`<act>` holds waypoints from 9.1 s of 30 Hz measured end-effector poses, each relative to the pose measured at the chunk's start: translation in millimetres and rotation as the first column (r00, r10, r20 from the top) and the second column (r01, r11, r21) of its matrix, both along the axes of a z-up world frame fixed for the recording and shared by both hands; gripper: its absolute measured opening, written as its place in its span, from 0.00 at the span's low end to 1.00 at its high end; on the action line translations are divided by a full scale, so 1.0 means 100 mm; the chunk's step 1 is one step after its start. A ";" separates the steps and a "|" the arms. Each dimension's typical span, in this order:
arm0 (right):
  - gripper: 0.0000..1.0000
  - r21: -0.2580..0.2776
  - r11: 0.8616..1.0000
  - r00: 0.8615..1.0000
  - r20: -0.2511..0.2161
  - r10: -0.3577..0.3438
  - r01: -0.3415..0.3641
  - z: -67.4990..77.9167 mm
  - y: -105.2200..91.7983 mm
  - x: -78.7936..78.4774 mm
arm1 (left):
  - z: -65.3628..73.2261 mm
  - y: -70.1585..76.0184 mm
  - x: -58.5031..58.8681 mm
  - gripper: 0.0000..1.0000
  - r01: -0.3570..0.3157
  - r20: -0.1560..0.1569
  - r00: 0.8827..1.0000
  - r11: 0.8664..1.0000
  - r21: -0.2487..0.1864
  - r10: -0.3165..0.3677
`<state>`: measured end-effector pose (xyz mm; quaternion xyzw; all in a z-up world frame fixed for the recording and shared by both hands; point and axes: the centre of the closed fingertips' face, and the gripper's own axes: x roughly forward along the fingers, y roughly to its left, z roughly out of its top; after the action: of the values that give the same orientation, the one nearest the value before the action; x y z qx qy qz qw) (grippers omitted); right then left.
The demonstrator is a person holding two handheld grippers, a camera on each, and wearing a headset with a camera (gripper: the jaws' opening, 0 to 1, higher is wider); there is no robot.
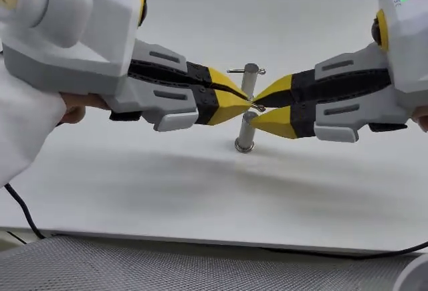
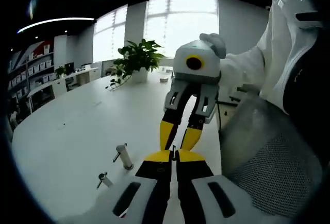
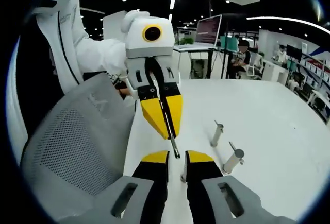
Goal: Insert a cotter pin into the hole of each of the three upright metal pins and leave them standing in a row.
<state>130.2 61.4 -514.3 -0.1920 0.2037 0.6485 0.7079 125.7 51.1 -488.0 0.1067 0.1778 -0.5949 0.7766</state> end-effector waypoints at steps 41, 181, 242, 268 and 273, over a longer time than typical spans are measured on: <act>0.00 -0.111 0.992 0.997 0.045 -0.060 0.065 -0.17 -0.46 0.18 | -0.35 -0.02 0.20 0.20 0.011 0.075 0.997 0.992 0.124 -0.020; 0.08 -0.163 0.981 0.992 -0.047 -0.116 0.107 -0.52 -0.23 0.44 | -0.71 0.56 -0.19 0.99 -0.211 -0.223 0.949 0.975 0.068 0.221; 0.87 0.022 0.855 0.852 -0.099 -0.514 0.519 -0.11 -1.06 0.59 | -0.25 0.93 0.14 0.97 -0.483 -0.172 0.865 0.875 -0.023 0.472; 0.97 -0.156 0.803 0.798 -0.112 -0.592 0.575 -0.44 -1.16 0.13 | -0.56 1.07 0.03 0.99 -0.546 -0.231 0.801 0.833 0.095 0.552; 0.97 -0.262 0.795 0.817 -0.041 -0.575 0.547 -0.57 -1.28 0.09 | -0.63 1.04 -0.01 0.97 -0.531 -0.256 0.800 0.839 0.120 0.542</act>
<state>139.6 -66.1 -571.4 -0.1677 0.3691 0.3903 0.8266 125.2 155.5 -551.4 -0.0169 0.3209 -0.3559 0.8775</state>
